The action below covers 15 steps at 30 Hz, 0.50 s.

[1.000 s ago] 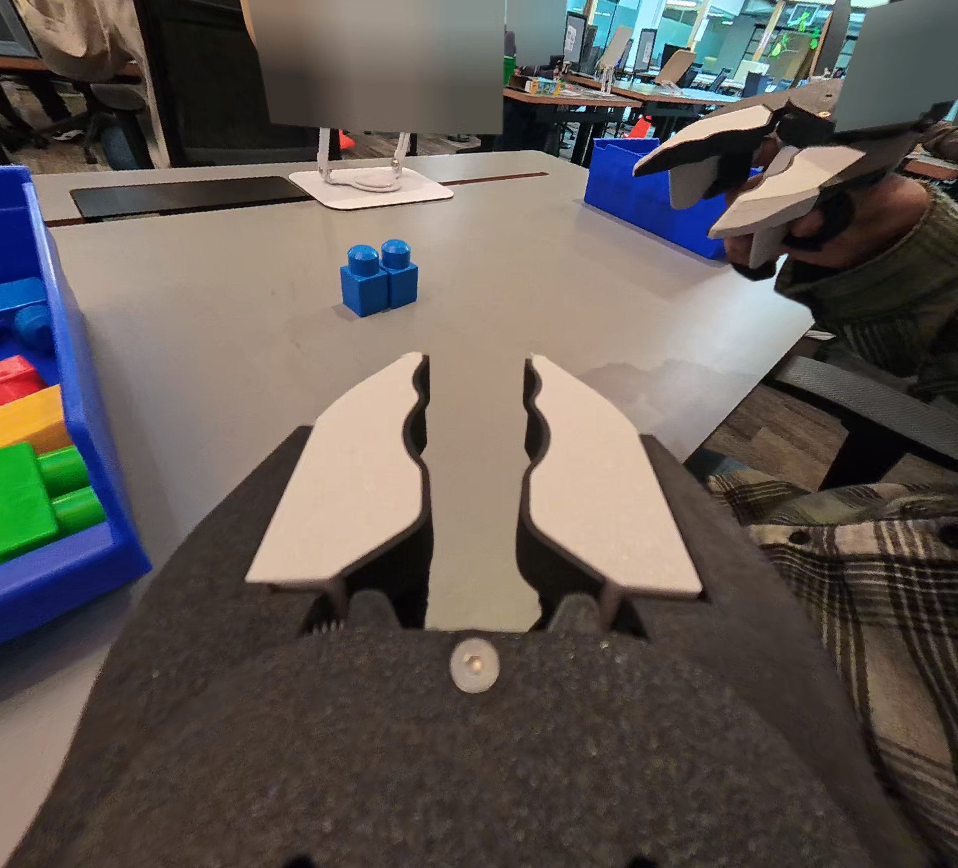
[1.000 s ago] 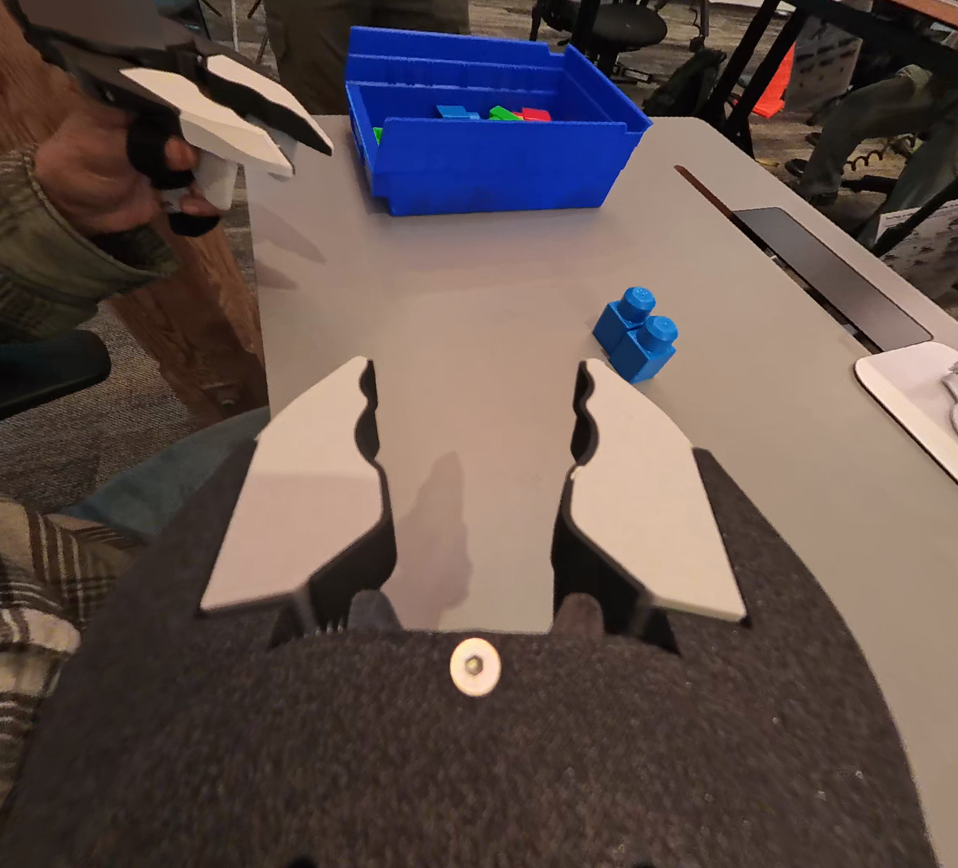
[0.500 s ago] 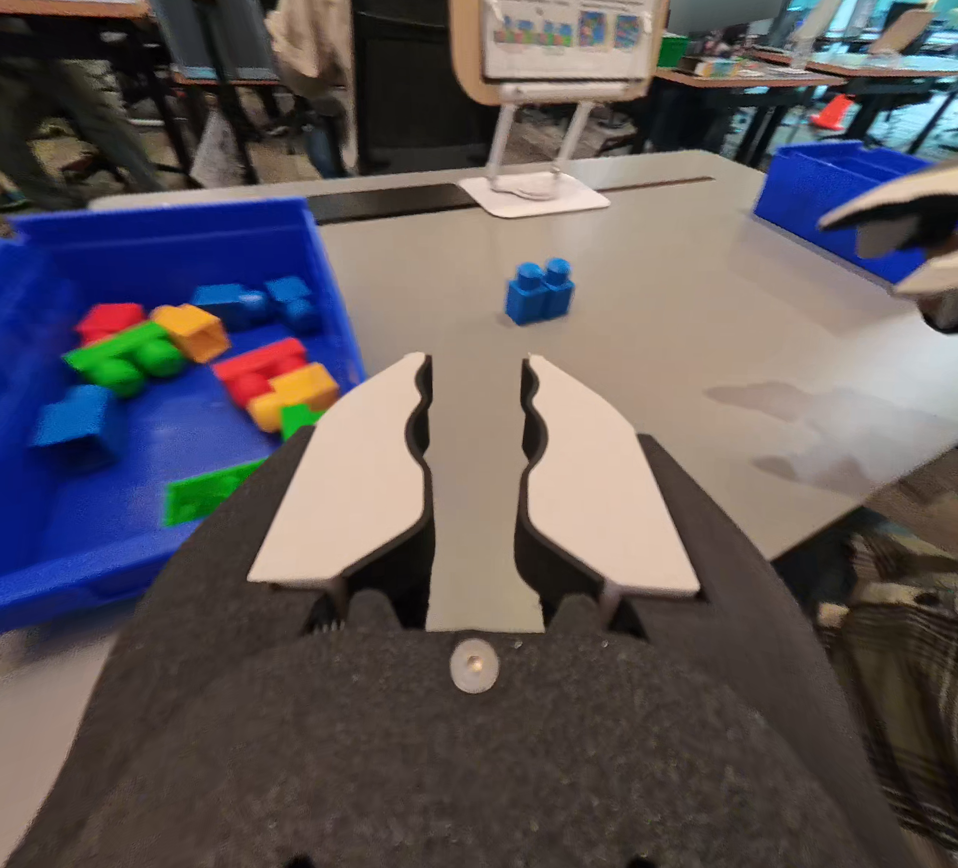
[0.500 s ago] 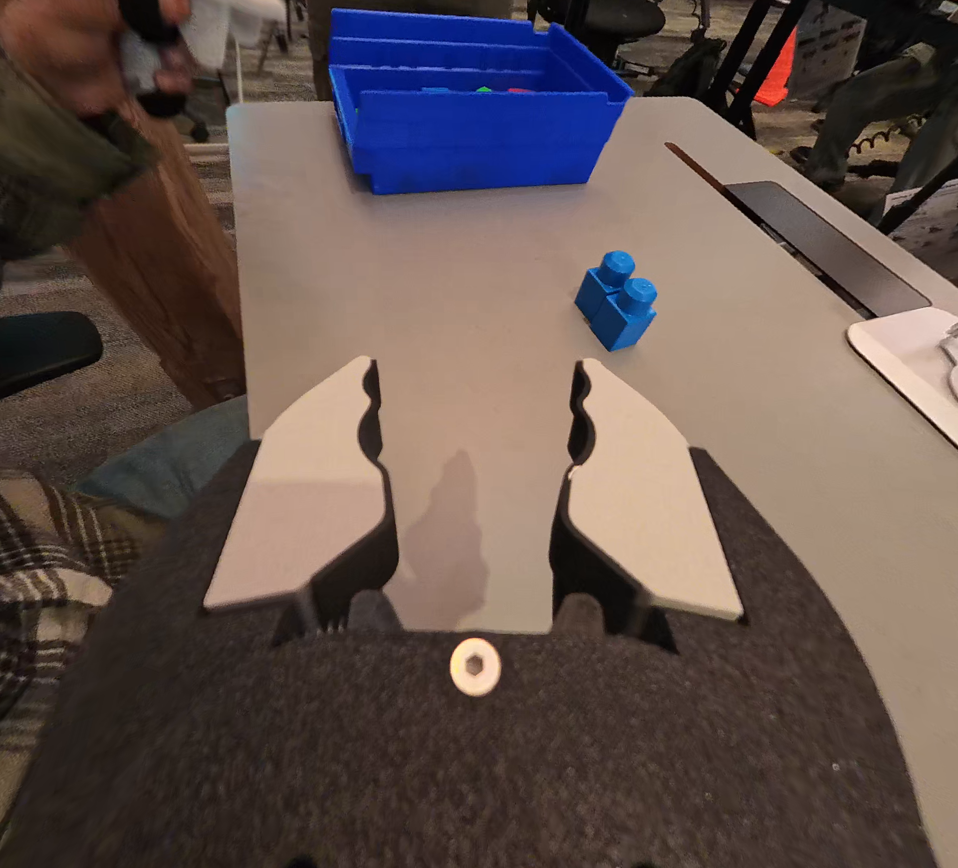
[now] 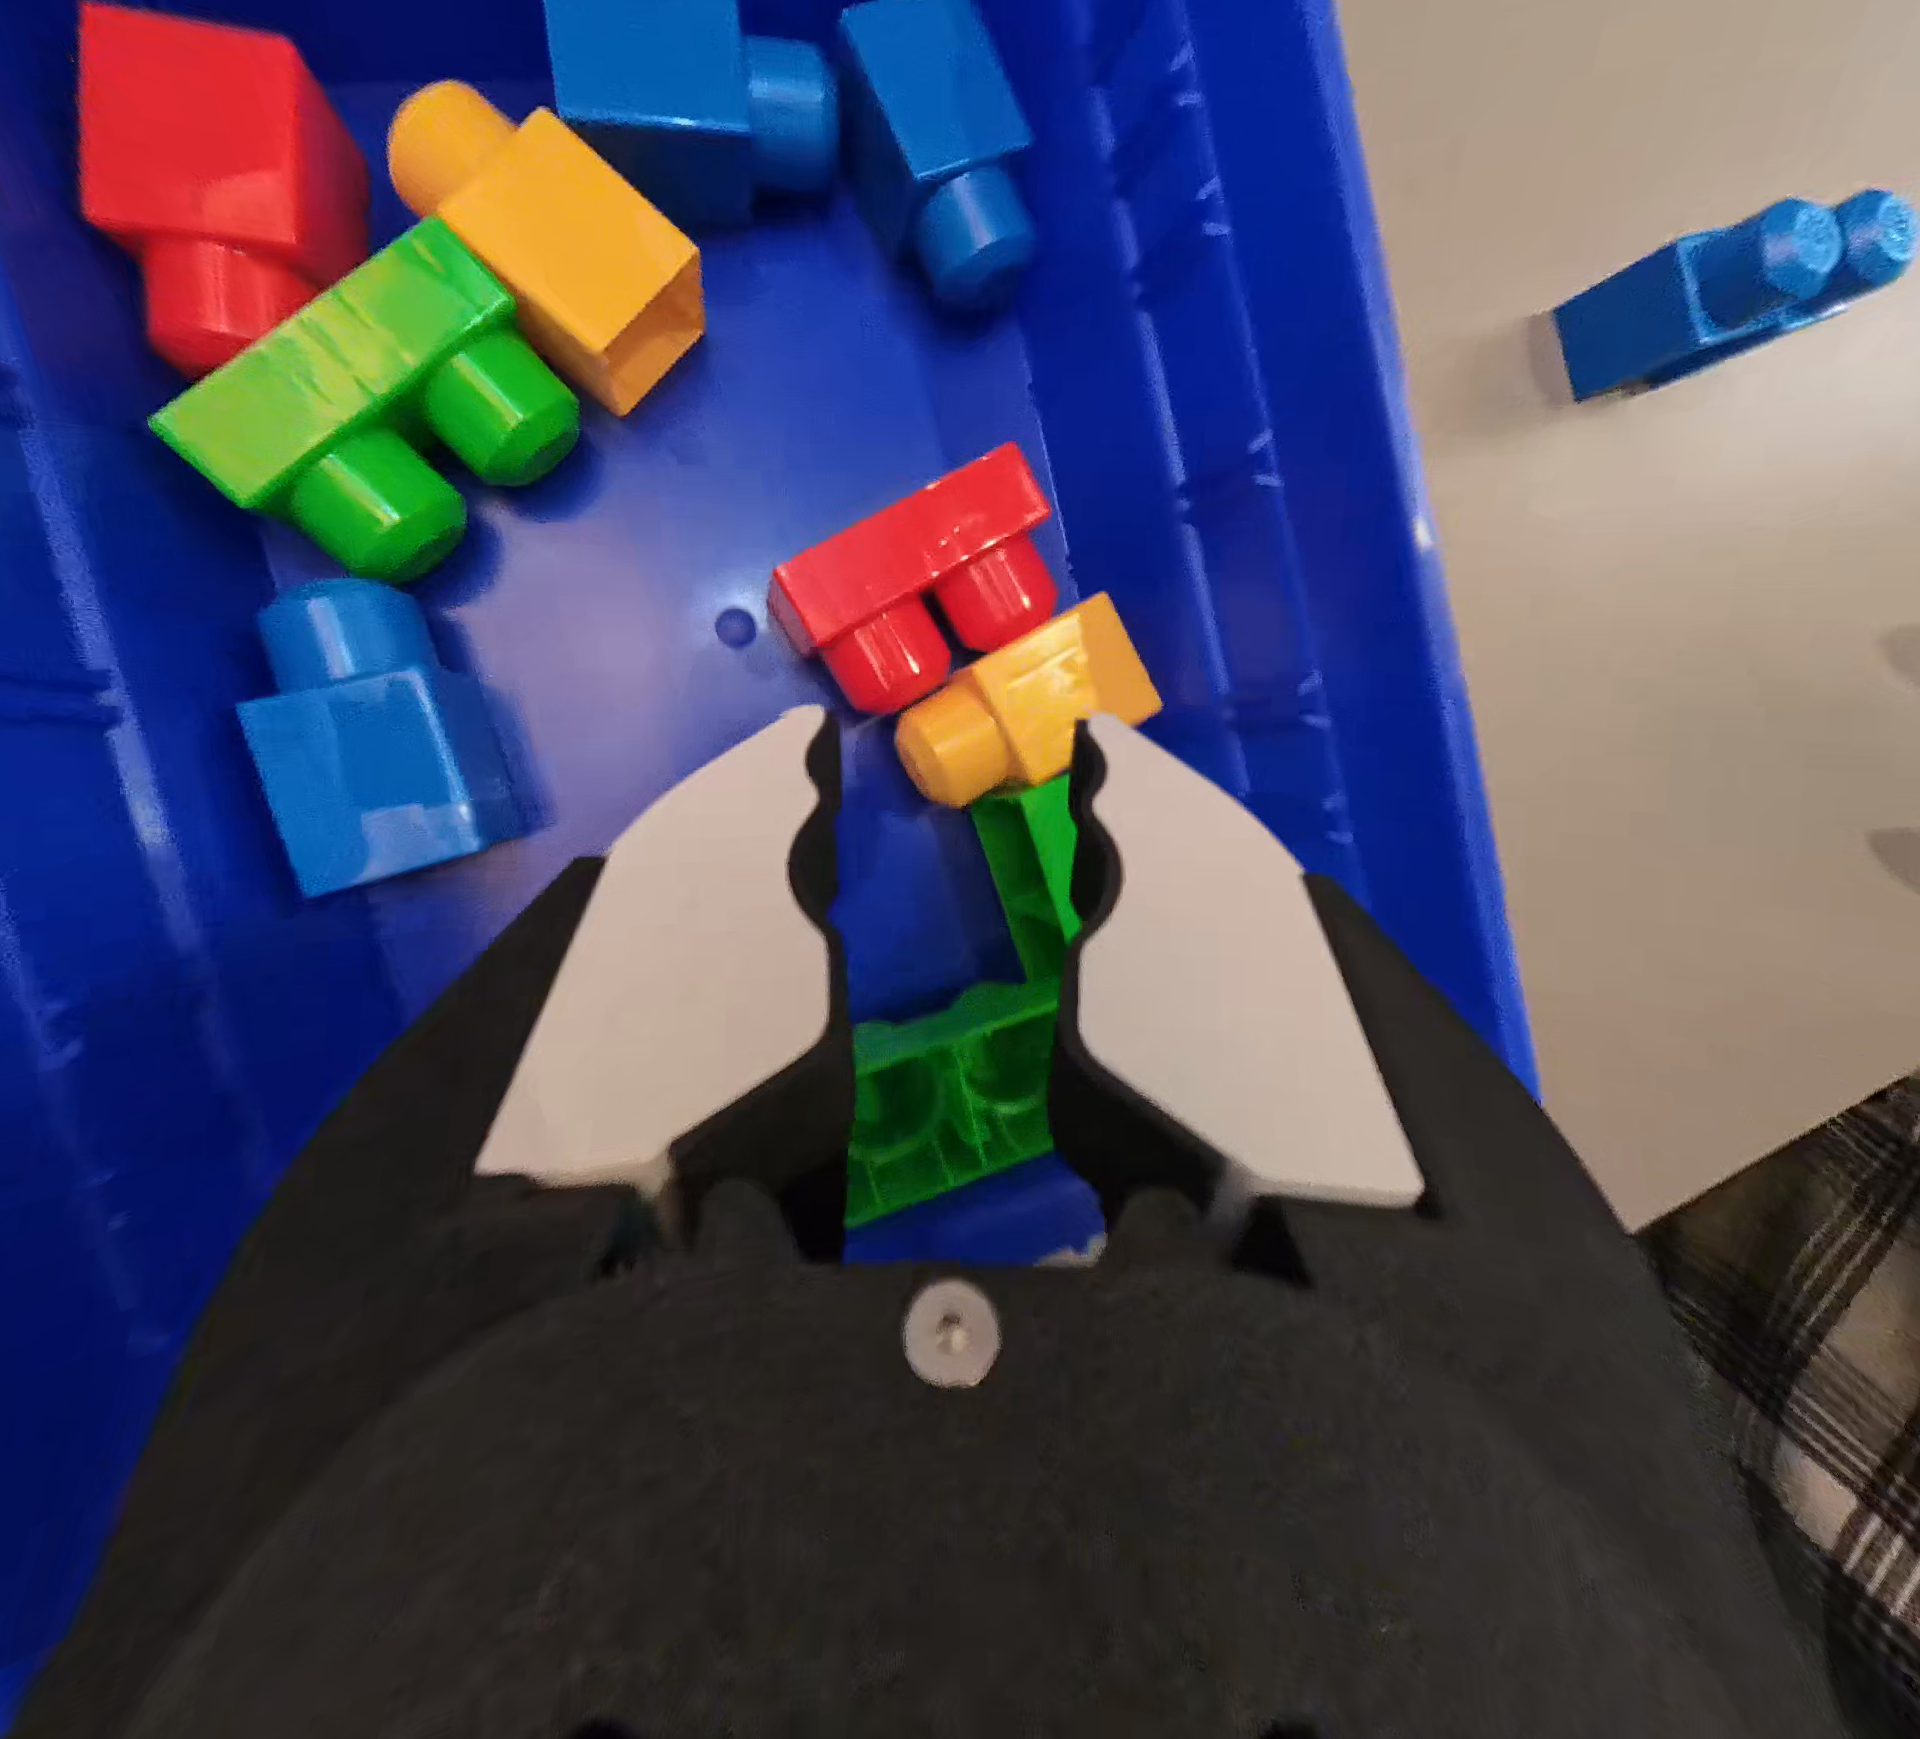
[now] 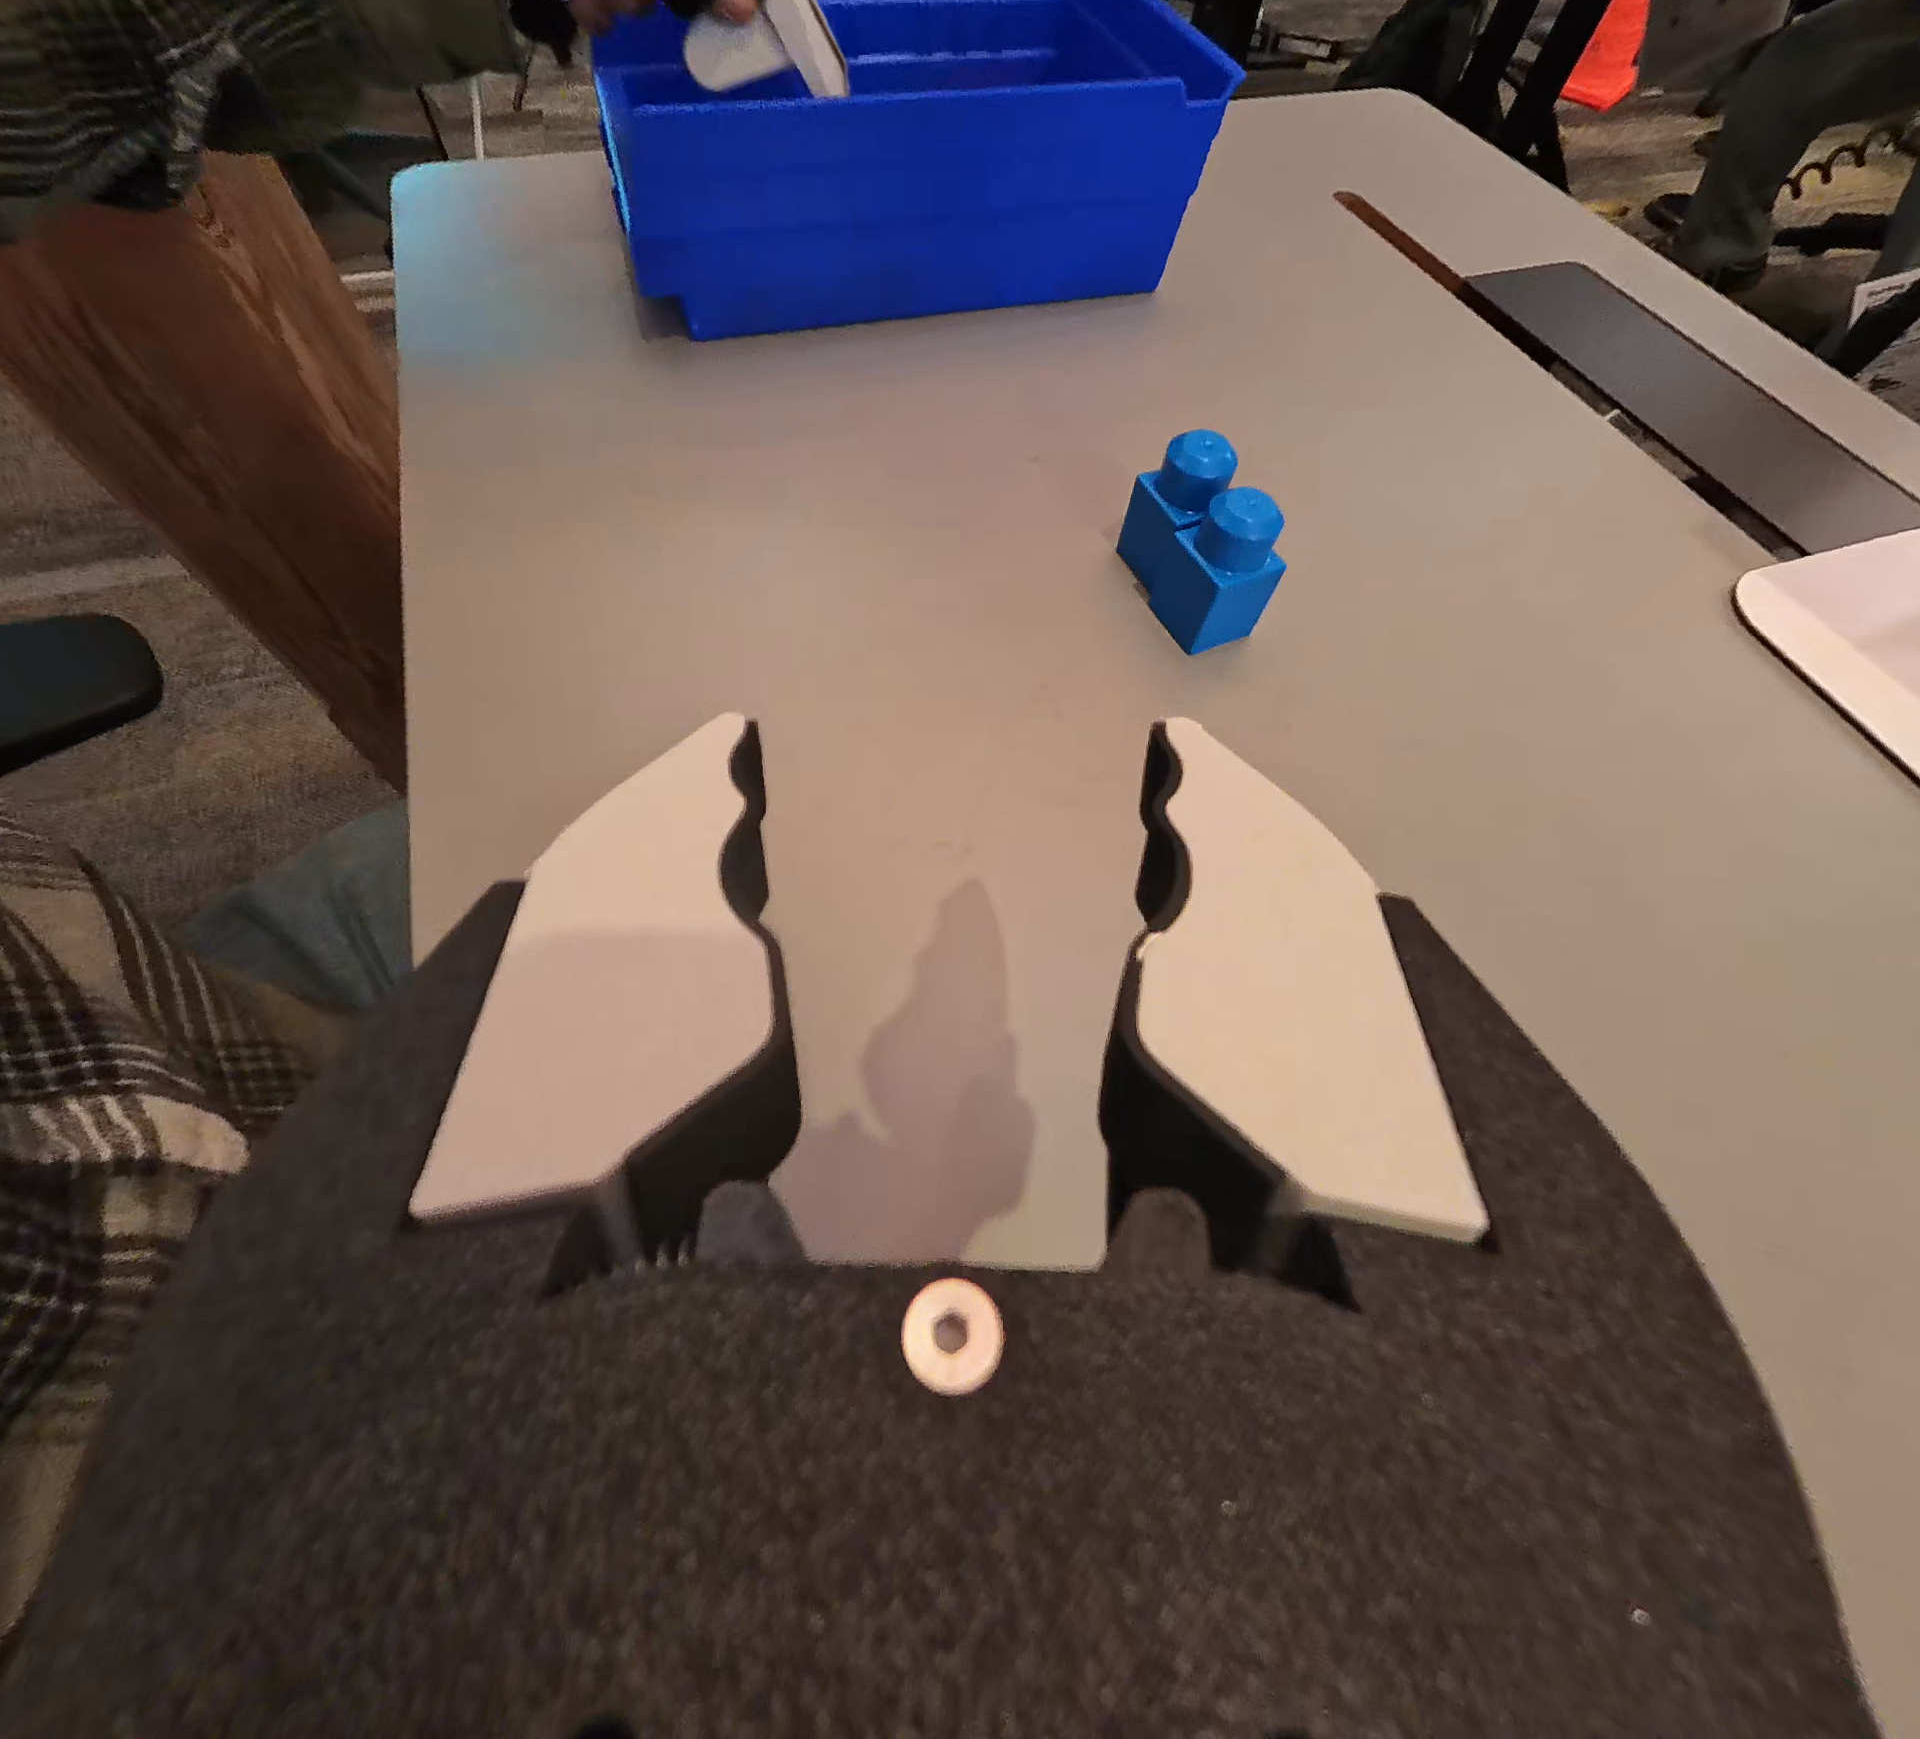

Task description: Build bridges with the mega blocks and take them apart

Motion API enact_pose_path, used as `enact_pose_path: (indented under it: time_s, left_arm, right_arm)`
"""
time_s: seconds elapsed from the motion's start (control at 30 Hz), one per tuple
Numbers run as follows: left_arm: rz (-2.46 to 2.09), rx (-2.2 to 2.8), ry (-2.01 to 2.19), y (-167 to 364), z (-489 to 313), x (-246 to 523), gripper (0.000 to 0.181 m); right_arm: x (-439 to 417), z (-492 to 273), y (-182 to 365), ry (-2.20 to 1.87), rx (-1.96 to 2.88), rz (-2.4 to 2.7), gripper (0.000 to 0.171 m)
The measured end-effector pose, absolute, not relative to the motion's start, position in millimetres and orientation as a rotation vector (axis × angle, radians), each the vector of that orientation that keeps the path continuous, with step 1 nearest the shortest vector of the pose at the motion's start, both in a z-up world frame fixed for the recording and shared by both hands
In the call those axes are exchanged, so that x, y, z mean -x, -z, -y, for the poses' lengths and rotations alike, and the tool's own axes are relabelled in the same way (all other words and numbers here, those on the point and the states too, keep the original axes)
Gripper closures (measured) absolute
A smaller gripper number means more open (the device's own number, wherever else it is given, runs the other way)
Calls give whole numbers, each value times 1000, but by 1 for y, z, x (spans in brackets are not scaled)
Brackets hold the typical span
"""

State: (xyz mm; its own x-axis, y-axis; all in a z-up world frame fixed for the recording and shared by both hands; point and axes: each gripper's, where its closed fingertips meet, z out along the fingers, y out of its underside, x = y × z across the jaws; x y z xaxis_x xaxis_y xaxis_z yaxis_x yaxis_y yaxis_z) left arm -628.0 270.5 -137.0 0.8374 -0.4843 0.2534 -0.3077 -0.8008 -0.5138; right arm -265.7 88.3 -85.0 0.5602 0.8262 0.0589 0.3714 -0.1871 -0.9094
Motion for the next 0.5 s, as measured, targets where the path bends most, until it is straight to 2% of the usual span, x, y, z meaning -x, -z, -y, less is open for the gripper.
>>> enact_pose_path:
  time_s: [0.2, 0.27, 0.43, 0.5]
  left_arm:
    - [-664, 2662, 414, 174, -272, 627, 133]
    - [-625, 2638, 363, 173, -282, 632, 136]
    - [-635, 2636, -119, 172, -307, 682, 136]
    - [-608, 2589, -10, 155, -307, 676, 139]
  right_arm:
    - [262, -91, 79, -533, 1786, 1001, 102]
    - [262, -92, 77, -530, 1783, 993, 103]
    - [265, -89, 79, -517, 1792, 992, 103]
    - [265, -88, 78, -511, 1794, 998, 103]
